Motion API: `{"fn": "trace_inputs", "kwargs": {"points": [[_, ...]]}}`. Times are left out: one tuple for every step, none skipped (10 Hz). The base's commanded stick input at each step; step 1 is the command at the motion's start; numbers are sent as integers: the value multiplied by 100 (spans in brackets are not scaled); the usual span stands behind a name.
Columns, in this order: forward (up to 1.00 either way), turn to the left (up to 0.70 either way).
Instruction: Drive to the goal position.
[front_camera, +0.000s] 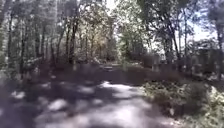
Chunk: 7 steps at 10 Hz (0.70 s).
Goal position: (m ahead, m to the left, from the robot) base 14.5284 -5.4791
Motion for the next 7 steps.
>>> {"fn": "trace_inputs", "kwargs": {"points": [[45, 0], [45, 0], [45, 0], [45, 0], [45, 0], [45, 0], [45, 0]]}}
